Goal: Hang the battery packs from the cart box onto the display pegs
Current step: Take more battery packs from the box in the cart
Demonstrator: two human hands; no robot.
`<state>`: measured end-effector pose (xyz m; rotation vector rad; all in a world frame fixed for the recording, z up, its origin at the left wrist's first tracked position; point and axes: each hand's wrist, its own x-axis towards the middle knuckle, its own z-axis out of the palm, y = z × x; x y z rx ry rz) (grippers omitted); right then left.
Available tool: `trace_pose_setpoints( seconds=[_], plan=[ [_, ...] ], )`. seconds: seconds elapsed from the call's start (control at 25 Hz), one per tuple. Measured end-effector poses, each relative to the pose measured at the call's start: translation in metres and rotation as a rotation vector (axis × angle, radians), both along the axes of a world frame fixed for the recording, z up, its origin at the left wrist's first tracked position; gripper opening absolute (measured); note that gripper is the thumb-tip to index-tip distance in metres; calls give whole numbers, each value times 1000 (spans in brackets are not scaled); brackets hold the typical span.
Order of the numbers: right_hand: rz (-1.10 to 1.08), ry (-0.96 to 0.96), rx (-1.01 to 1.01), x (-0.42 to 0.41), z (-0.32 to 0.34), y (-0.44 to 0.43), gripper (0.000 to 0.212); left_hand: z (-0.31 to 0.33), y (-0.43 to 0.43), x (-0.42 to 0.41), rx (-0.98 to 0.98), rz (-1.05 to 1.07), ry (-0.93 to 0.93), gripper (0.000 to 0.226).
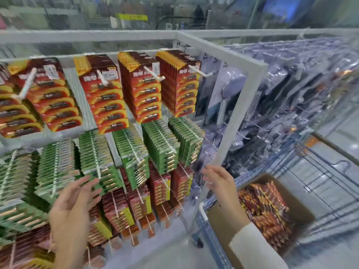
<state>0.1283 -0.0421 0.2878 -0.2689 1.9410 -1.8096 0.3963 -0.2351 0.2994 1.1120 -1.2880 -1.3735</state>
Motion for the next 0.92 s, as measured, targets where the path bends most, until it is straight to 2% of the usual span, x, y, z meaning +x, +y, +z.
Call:
trace_pose_setpoints(
  seconds=[0.2,0.32,0.44,0.64,0.92],
  plan=[
    [-147,-77,116,12,-50,84,12,-57,73,-45,143,-190,-53,17],
    [-229,-55,239,11,-80,132,19,-85,111,-80,238,-295,-80,13],
    [-313,-197,229,2,-93,170,10,-109,146,-117,281,-411,-152,17],
    [-391,-302,267,-55,-119,235,6,-137,214,-213,388,-599,-292,13],
    [-340,-439,288,-147,-154,306,8,-155,297,-365,396,-696,-454,13]
  ],
)
